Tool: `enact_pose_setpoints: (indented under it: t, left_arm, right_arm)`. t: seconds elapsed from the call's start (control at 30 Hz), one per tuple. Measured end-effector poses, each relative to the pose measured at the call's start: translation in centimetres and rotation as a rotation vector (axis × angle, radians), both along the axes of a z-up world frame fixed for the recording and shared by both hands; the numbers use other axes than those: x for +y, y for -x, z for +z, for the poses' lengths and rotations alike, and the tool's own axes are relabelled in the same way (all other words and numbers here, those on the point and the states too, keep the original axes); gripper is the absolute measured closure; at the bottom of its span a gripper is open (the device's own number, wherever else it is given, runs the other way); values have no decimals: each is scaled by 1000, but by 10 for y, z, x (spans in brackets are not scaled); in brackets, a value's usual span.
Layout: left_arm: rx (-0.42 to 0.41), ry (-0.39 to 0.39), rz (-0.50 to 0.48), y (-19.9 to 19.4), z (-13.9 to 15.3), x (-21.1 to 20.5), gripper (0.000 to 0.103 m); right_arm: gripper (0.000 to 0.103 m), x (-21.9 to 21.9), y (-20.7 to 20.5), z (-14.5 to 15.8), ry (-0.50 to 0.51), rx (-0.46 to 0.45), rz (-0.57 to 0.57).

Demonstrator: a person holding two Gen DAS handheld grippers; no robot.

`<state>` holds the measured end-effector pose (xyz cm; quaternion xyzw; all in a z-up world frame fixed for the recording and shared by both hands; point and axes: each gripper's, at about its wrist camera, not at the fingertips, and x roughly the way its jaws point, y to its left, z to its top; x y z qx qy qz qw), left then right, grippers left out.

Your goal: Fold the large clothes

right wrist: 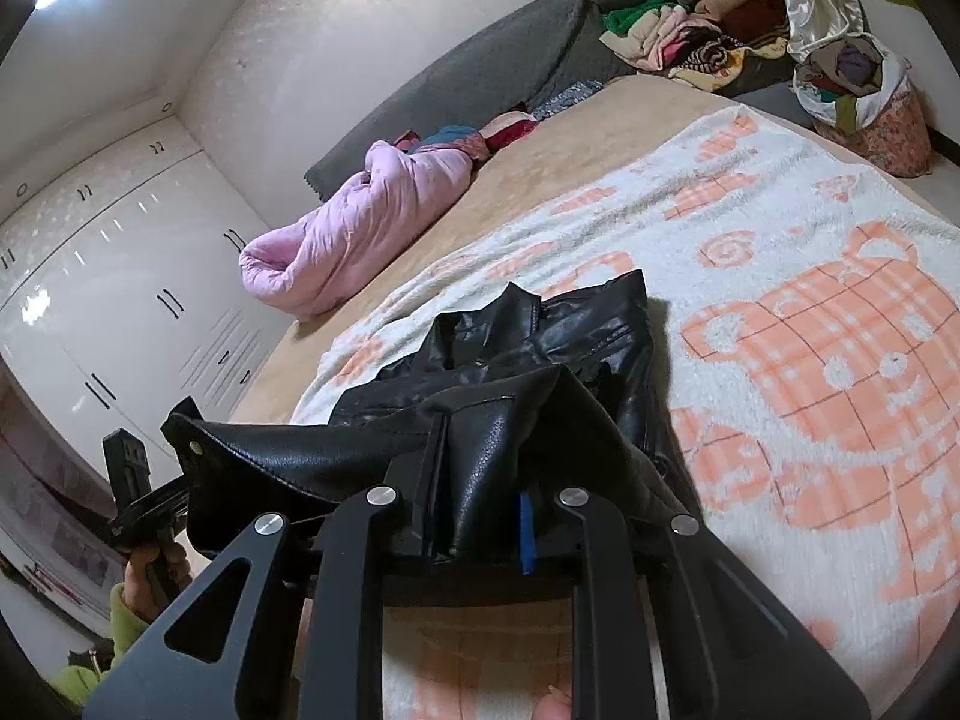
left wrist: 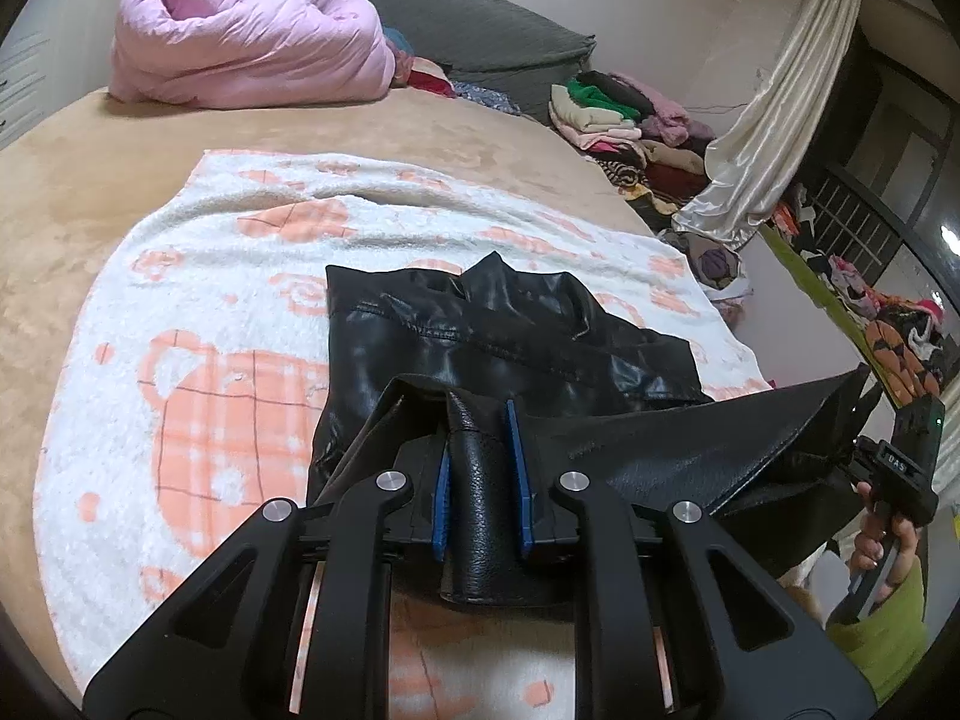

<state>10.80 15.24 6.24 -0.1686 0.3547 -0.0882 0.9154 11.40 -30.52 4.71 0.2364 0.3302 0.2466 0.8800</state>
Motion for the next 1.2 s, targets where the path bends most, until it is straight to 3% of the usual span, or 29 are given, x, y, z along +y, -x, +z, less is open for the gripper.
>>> enact_pose_setpoints:
  t: [0.9, 1.2]
  left_arm:
    - [44, 56, 65, -50, -20, 18, 91]
    - [57, 54, 100, -71, -31, 28, 91]
  right_arm:
    - [84, 16, -76, -7, 34, 107, -80]
    - [83, 26, -109, -12, 52, 95, -114]
